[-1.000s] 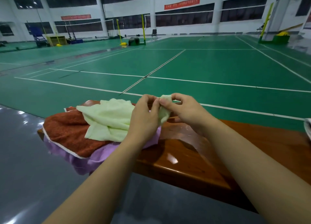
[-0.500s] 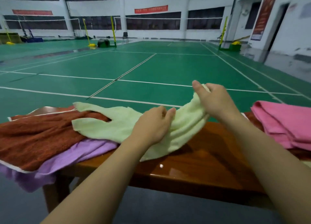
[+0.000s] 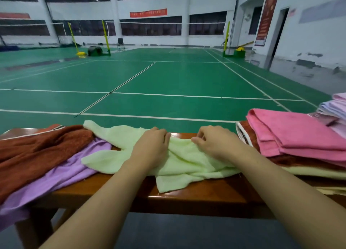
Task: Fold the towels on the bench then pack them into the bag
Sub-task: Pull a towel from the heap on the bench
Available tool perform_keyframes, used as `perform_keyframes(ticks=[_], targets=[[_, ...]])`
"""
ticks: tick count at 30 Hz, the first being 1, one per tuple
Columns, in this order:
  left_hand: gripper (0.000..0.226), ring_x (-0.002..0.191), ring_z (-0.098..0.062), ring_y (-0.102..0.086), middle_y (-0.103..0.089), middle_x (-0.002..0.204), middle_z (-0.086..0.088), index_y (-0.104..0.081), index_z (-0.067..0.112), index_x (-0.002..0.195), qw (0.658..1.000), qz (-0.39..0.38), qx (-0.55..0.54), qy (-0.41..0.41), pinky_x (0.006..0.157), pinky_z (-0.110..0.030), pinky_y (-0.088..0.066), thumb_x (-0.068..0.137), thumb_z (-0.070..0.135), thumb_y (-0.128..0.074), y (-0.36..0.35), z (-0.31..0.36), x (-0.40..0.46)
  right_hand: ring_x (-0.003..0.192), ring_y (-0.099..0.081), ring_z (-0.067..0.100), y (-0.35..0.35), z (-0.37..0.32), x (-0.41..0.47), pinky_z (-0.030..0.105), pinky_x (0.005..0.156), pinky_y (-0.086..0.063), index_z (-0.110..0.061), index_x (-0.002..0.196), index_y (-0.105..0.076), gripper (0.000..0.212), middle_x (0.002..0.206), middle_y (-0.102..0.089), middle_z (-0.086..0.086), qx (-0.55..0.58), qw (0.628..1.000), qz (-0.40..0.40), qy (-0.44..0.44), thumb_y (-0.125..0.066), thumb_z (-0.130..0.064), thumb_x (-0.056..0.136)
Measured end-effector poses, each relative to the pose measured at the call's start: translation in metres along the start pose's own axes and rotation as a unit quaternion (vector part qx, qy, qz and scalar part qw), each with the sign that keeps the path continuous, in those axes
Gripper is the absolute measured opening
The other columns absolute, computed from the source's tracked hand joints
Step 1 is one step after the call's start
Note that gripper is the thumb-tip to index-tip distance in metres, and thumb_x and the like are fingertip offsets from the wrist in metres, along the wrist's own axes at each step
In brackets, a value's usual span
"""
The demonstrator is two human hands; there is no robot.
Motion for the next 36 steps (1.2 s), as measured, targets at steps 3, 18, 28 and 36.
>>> perform_keyframes(ticks=[3, 18, 28, 36], targets=[[0.019, 0.104, -0.029, -0.060, -0.064, 0.109, -0.004, -0.058, 0.020, 0.117, 0.999, -0.017, 0.034, 0.027, 0.077, -0.036, -0.042, 0.103, 0.025, -0.046, 0.007, -0.009, 0.005, 0.096, -0.064, 0.020, -0.012, 0.004, 0.004, 0.039, 0.086, -0.054, -0.028, 0.101, -0.068, 0.040, 0.098, -0.068, -0.008, 0.008, 0.999, -0.029, 0.016, -0.058, -0.065, 0.090], [0.031, 0.093, -0.025, -0.057, -0.063, 0.095, 0.001, -0.059, 0.018, 0.103, 0.995, 0.053, -0.084, 0.008, 0.074, -0.039, -0.044, 0.101, 0.048, -0.051, 0.029, -0.007, 0.010, 0.060, -0.051, 0.007, -0.005, 0.009, 0.009, 0.027, 0.058, -0.038, -0.023, 0.098, -0.053, 0.027, 0.076, -0.062, -0.009, 0.272, 0.960, -0.024, 0.061, -0.062, -0.048, 0.096], [0.043, 0.083, -0.013, -0.061, -0.066, 0.088, 0.008, -0.057, 0.027, 0.098, 0.980, 0.009, -0.196, -0.025, 0.074, -0.034, -0.046, 0.096, 0.067, -0.041, 0.035, -0.016, 0.002, 0.072, -0.054, -0.014, 0.030, 0.024, 0.006, 0.017, 0.067, -0.040, -0.024, 0.076, -0.066, 0.034, 0.077, -0.062, -0.019, 0.283, 0.957, 0.017, 0.058, -0.088, -0.050, 0.070], [0.028, 0.056, -0.005, -0.049, -0.058, 0.063, 0.014, -0.065, 0.025, 0.079, 0.980, -0.087, -0.177, -0.031, 0.055, -0.022, -0.040, 0.084, 0.050, -0.076, 0.026, -0.019, 0.003, 0.105, -0.060, 0.011, 0.029, 0.031, 0.011, 0.031, 0.091, -0.045, -0.039, 0.104, -0.064, 0.029, 0.106, -0.064, -0.015, 0.224, 0.966, 0.095, 0.085, -0.080, -0.024, 0.086]])
Point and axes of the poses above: each hand's wrist, its own x-axis towards the middle knuckle, its own y-axis out of the back of the hand, z = x × y, the point moved 3 cm from there along x, towards the middle knuckle
